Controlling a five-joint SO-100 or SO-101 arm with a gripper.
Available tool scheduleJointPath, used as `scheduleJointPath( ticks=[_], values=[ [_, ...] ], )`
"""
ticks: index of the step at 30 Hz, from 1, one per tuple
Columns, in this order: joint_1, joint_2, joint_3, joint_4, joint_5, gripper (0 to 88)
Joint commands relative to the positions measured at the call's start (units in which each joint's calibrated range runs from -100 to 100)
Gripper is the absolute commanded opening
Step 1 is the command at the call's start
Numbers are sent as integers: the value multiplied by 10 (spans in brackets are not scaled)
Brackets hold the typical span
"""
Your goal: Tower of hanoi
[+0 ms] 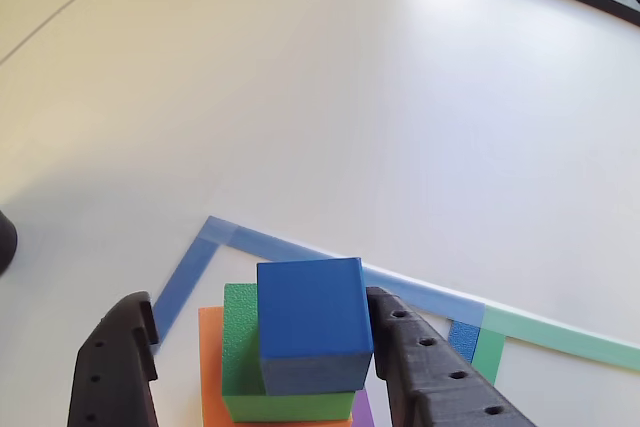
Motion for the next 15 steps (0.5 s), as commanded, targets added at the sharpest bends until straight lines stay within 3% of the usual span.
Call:
scheduleJointPath(
  ticks=[1,15],
  values=[
    [8,-13,-12,-16,6,247],
    [-11,-93,-80,65,6,274]
  ],
)
